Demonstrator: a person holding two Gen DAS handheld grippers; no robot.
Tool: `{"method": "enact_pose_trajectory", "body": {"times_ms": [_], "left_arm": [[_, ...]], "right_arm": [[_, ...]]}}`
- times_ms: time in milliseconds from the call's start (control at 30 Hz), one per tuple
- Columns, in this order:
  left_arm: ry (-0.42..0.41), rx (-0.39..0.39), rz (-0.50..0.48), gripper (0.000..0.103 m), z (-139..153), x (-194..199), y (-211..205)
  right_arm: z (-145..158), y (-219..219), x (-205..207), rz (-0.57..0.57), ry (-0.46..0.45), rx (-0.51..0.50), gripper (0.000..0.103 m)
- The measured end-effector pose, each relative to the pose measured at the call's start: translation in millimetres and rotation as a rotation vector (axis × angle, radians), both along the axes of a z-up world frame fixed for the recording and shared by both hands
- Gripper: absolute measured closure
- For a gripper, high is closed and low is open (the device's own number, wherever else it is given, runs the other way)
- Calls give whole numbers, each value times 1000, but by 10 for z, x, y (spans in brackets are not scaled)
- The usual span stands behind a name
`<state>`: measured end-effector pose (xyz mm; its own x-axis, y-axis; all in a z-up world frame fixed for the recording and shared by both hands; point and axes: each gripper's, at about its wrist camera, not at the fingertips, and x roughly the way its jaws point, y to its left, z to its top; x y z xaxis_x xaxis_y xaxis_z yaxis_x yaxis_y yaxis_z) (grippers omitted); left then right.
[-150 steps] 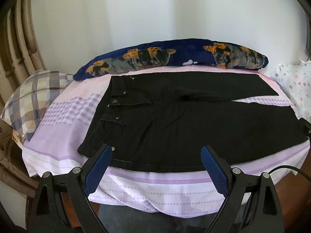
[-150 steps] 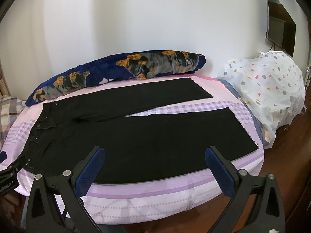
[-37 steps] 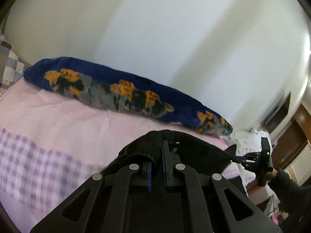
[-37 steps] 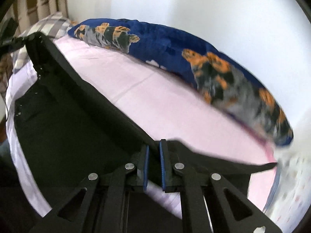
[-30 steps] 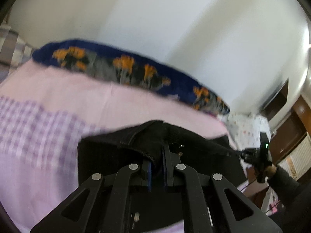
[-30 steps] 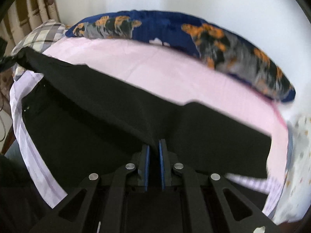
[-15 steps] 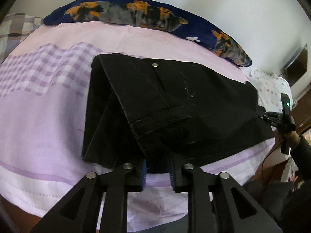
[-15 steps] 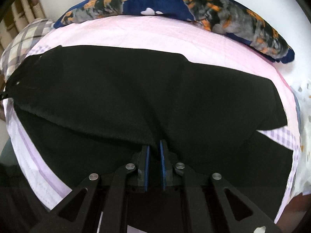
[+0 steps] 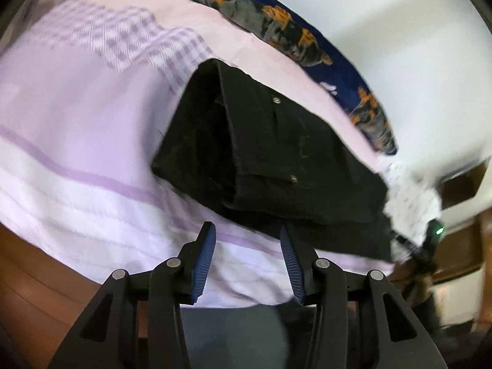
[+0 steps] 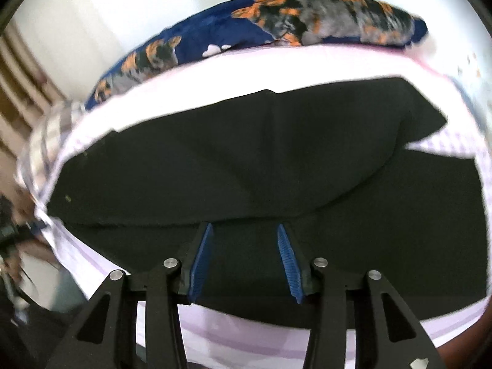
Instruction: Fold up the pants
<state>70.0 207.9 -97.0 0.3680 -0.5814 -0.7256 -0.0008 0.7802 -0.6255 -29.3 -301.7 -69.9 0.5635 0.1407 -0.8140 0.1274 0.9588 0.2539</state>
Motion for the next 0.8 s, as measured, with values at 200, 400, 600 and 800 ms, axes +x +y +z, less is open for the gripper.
{"method": "enact_pose_trajectory", "body": {"times_ms": [200, 400, 600, 800], "left_arm": [[35, -151, 80, 58, -104, 119, -169], [89, -173, 152, 58, -257, 336, -255], [6, -100, 181, 86, -122, 387, -301], [-37, -78, 179, 87, 47, 476, -307]], "right_arm": [[-121, 67, 13, -42, -1, 115, 60], [-229, 83, 48, -68, -1, 209, 60], [-380, -74, 63, -162, 0, 309, 60], [-545, -307, 90, -293, -29, 446, 60]]}}
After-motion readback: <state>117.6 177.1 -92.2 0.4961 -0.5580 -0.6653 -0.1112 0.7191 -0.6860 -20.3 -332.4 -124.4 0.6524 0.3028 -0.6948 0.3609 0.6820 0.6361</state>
